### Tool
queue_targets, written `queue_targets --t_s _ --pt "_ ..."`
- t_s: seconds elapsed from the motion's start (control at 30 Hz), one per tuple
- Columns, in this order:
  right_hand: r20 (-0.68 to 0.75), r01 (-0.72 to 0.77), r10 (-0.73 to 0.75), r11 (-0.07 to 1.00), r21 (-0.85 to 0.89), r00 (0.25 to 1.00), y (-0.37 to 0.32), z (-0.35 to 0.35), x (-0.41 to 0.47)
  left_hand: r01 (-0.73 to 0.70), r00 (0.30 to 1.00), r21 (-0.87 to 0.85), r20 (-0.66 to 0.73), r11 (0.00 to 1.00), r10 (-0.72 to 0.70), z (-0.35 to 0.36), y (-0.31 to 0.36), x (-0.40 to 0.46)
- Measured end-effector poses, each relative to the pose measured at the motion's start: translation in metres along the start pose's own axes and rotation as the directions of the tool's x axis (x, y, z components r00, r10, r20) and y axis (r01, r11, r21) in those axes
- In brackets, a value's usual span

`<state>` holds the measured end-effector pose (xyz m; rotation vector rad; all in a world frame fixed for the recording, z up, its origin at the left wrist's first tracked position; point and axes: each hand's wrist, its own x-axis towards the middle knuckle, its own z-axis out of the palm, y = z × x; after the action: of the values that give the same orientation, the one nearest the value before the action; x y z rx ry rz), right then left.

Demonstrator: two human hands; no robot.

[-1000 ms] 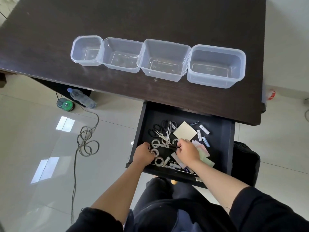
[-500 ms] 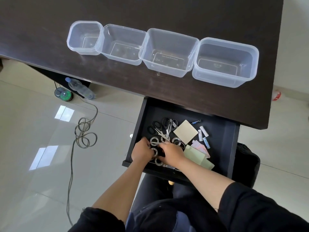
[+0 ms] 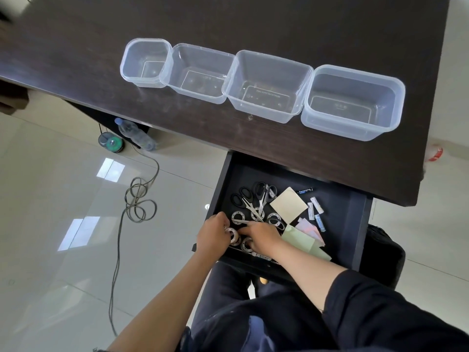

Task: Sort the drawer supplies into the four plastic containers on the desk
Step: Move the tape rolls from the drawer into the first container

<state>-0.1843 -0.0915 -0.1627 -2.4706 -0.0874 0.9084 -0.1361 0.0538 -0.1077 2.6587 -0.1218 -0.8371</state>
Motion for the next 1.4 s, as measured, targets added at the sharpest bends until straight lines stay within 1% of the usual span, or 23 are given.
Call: queue_targets --t_s 0.1,0.17,0.33,0.4,0.5,0.63,0.73,0.83,0.97,1.03,1.13,1.23,1.33,1.4 --pt "0.028 0.038 -0.037 0.998 -0.047 0.999 0.000 -0.002 -0.001 -0.015 1.000 -0.031 -0.013 0.999 0.014 -0.003 -0.004 -0.005" --pt "0.056 0.041 -0.037 0.997 -0.069 0.998 -0.001 -0.001 -0.002 -0.008 1.000 -0.067 -0.017 0.998 0.007 -0.006 -0.005 -0.008" --pt "0.071 -0.065 0.066 0.998 -0.018 0.995 -0.004 0.007 0.006 -0.003 0.999 -0.146 -0.044 0.989 -0.003 -0.012 -0.006 -0.017" --pt "0.035 -0.056 0.056 0.998 0.008 0.998 -0.005 0.005 0.001 0.004 0.999 -0.175 -0.038 0.985 -0.010 -0.015 -0.005 -0.020" --pt "-0.059 -0.039 0.043 0.997 0.070 0.997 -0.002 0.000 -0.009 0.004 1.000 -0.182 -0.022 0.983 -0.008 -0.019 -0.006 -0.021" --pt "-0.170 -0.066 0.100 0.978 0.197 0.980 0.004 -0.005 -0.025 -0.010 1.000 -0.179 -0.012 0.984 0.008 -0.021 -0.005 -0.023" --pt "-0.234 -0.084 0.139 0.969 0.231 0.962 0.004 -0.010 -0.034 -0.032 0.999 -0.169 -0.003 0.985 0.032 -0.022 -0.005 -0.023" --pt "-0.246 -0.122 0.184 0.961 0.247 0.952 0.000 -0.008 -0.038 -0.059 0.998 -0.172 0.008 0.983 0.061 -0.023 -0.004 -0.022" --pt "-0.196 -0.180 0.226 0.957 0.227 0.954 -0.013 0.004 -0.030 -0.124 0.991 -0.176 0.022 0.976 0.130 -0.028 -0.005 -0.022" --pt "-0.199 -0.260 0.309 0.936 0.239 0.930 -0.023 0.014 -0.020 -0.173 0.982 -0.170 0.045 0.970 0.183 -0.033 -0.009 -0.020" --pt "-0.269 -0.328 0.422 0.885 0.330 0.866 -0.037 0.018 -0.009 -0.252 0.963 -0.166 0.055 0.953 0.264 -0.042 -0.015 -0.018" --pt "-0.326 -0.411 0.519 0.844 0.345 0.790 -0.047 0.017 -0.001 -0.309 0.943 -0.178 0.073 0.934 0.326 -0.051 -0.025 -0.017" --pt "-0.344 -0.448 0.610 0.776 0.444 0.714 -0.047 0.021 0.010 -0.357 0.921 -0.174 0.096 0.918 0.376 -0.059 -0.040 -0.013" --pt "-0.328 -0.457 0.632 0.753 0.473 0.702 -0.046 0.018 0.011 -0.353 0.921 -0.192 0.101 0.916 0.376 -0.065 -0.051 -0.007"
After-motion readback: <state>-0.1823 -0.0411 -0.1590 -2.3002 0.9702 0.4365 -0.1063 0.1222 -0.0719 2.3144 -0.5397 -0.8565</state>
